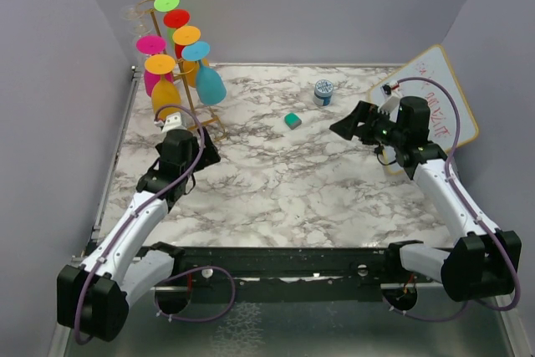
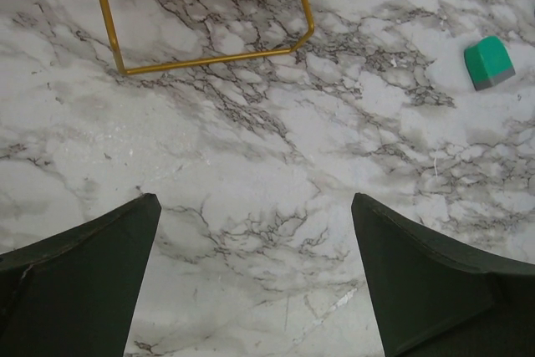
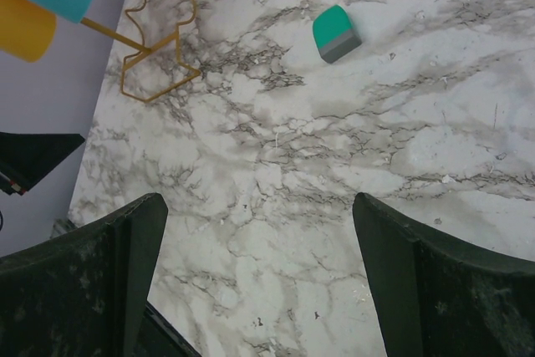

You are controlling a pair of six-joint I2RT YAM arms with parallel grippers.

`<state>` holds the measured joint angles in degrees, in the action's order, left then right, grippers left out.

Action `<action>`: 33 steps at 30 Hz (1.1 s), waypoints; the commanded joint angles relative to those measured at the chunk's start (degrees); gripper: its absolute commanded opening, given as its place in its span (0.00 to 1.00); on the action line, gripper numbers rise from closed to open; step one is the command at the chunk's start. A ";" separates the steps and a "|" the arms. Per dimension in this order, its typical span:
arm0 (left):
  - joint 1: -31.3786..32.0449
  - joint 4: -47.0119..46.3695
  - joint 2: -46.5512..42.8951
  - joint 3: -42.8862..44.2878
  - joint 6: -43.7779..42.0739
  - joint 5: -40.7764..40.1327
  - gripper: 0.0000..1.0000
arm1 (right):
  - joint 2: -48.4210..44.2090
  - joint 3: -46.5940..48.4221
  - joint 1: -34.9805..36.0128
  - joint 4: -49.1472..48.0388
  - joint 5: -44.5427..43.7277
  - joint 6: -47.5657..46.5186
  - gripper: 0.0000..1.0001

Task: Take the wine glass off the wine glass rack
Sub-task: Move the wine rack to the center of the board.

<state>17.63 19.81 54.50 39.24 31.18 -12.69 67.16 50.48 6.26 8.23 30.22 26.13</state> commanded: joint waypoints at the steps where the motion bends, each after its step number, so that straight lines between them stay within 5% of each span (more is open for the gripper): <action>1: 0.04 -10.50 -0.71 -3.16 -0.29 -2.61 0.99 | -0.53 -1.15 -0.21 -1.36 1.16 1.10 1.00; 13: 0.04 -29.26 5.62 -8.86 -6.13 -5.53 0.99 | -1.60 -0.81 -0.20 0.66 0.57 1.45 1.00; 33: 0.17 -36.29 28.06 0.88 -8.45 7.25 0.94 | -0.65 0.98 -0.24 3.15 -0.81 3.07 1.00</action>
<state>17.65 -14.72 77.06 36.56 21.37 -8.34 66.11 49.69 6.26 9.93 29.63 27.77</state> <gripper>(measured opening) 0.973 0.998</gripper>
